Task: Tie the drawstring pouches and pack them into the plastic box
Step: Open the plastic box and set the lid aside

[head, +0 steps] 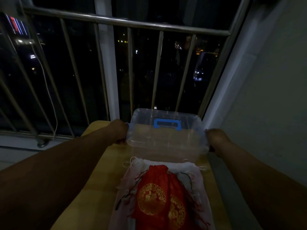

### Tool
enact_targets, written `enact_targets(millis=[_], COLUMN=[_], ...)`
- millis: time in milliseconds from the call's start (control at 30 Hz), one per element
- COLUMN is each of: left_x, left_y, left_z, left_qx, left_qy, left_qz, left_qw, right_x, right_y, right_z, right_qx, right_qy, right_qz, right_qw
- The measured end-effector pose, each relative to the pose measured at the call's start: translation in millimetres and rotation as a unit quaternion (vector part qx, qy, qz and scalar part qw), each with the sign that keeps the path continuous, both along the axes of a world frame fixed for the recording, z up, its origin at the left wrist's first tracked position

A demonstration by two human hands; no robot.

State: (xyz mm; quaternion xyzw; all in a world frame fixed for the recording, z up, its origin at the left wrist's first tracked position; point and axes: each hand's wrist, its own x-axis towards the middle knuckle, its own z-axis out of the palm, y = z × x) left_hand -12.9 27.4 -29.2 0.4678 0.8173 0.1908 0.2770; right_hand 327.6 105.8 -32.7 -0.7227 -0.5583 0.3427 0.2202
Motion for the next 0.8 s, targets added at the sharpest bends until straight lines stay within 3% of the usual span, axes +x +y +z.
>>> enact_targets(millis=[67, 100, 200, 300, 433, 567, 800], left_x=[-7.7, -7.7, -4.1, 8.6, 11.9, 10.4, 7.9], left_y=[-3.7, -5.5, 1.3, 1.2, -5.9, -18.0, -56.7], left_z=[-3.8, 0.1, 6.1, 11.0, 23.8, 53.1, 65.0], left_qx=[0.041, 0.081, 0.174, 0.136, 0.173, 0.242, 0.165], left_qy=[0.052, 0.039, 0.024, 0.004, 0.031, -0.029, -0.100], left_qz=[0.003, 0.025, 0.016, -0.004, -0.002, 0.009, -0.028], left_qw=[0.998, 0.996, 0.984, 0.991, 0.985, 0.970, 0.981], right_x=[4.8, 5.4, -0.2, -12.6, -15.0, -17.5, -24.1], right_y=[-3.2, -4.7, -8.8, -18.3, -25.4, -30.4, -49.5], right_z=[-0.3, 4.4, 21.5, 28.4, 49.6, 79.6, 79.8], right_qx=[-0.020, -0.005, 0.064, 0.063, 0.106, 0.123, 0.103], right_qy=[-0.066, -0.120, -0.154, -0.032, -0.019, 0.003, 0.012], right_qz=[0.015, 0.009, 0.049, 0.031, 0.002, -0.013, -0.015], right_qw=[0.997, 0.993, 0.985, 0.997, 0.994, 0.992, 0.995])
